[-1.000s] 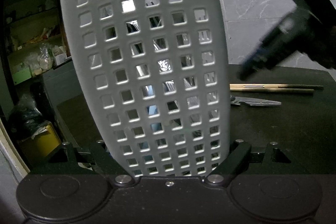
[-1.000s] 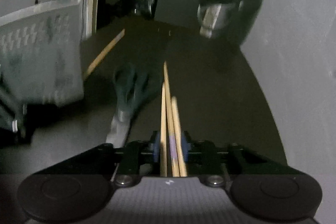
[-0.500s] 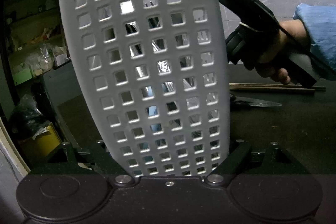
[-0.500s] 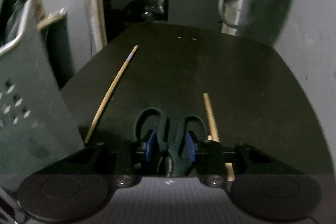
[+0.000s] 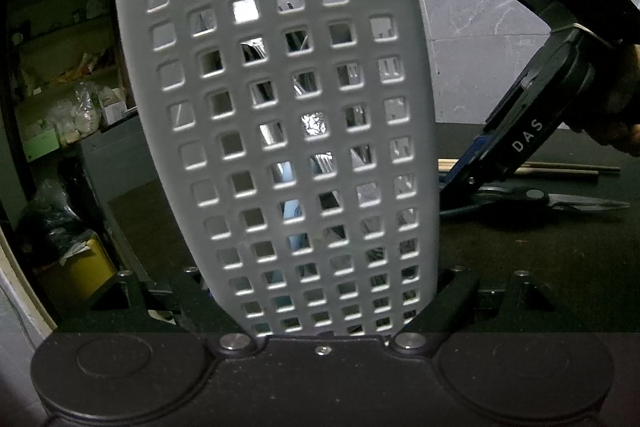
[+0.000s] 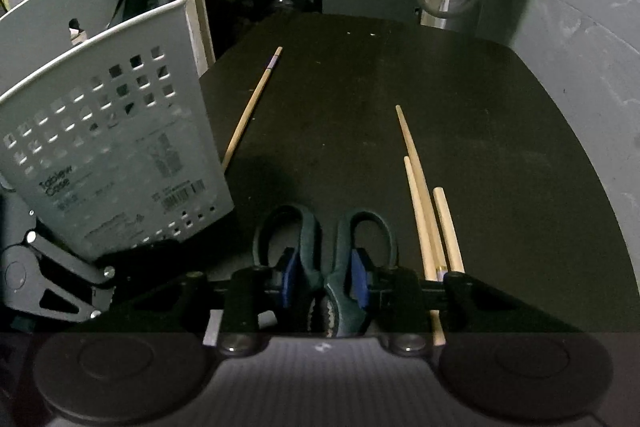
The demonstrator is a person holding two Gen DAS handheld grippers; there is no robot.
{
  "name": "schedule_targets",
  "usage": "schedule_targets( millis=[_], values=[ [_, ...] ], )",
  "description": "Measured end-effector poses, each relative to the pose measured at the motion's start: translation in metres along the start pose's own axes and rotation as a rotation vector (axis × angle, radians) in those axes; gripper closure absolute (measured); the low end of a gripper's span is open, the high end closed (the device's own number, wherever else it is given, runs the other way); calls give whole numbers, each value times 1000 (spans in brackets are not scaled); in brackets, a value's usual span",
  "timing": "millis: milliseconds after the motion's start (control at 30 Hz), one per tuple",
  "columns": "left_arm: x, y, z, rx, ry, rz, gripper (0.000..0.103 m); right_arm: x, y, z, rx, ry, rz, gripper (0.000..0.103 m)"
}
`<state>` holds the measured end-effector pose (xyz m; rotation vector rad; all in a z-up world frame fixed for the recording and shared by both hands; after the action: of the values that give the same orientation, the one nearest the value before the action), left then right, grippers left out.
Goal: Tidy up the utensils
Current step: 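Hold the scissors blade-down above the basket rim with the right gripper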
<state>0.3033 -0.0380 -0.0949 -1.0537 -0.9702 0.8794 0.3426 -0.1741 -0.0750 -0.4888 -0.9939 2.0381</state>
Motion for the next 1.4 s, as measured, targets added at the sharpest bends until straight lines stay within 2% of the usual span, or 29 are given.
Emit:
schedule_targets(
  millis=[167, 300, 400, 433, 633, 700, 1033, 1400],
  values=[
    [0, 0, -1, 1, -1, -2, 18, 1, -7, -9, -3, -3, -12, 59],
    [0, 0, -1, 1, -1, 0, 18, 0, -11, -17, -9, 8, -16, 58],
    [0, 0, -1, 1, -2, 2, 18, 2, -12, -19, -5, 20, -16, 63],
    [0, 0, -1, 1, -2, 2, 18, 3, -12, -19, -4, 23, -14, 70],
    [0, 0, -2, 1, -1, 7, 18, 5, -15, -19, 16, 32, -2, 71],
    [0, 0, -2, 2, 0, 9, 18, 5, -16, -20, 9, 8, -11, 71],
    [2, 2, -4, 2, -1, 13, 18, 0, -38, 32, -295, 33, -41, 71],
    [2, 2, -4, 2, -4, 7, 17, 6, -57, 104, -757, 84, -29, 70]
  ],
)
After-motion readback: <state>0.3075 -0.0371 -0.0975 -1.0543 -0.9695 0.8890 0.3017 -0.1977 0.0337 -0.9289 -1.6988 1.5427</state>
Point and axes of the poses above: each gripper's, at about its wrist camera, not at the fingertips, and z roughly against the way its jaws point, x to its left, y to its underside, the point moved 9 cm from there along -z, roughly the way its jaws point, and after that the axes turned 10 degrees about -x, right-handed, at the moved point
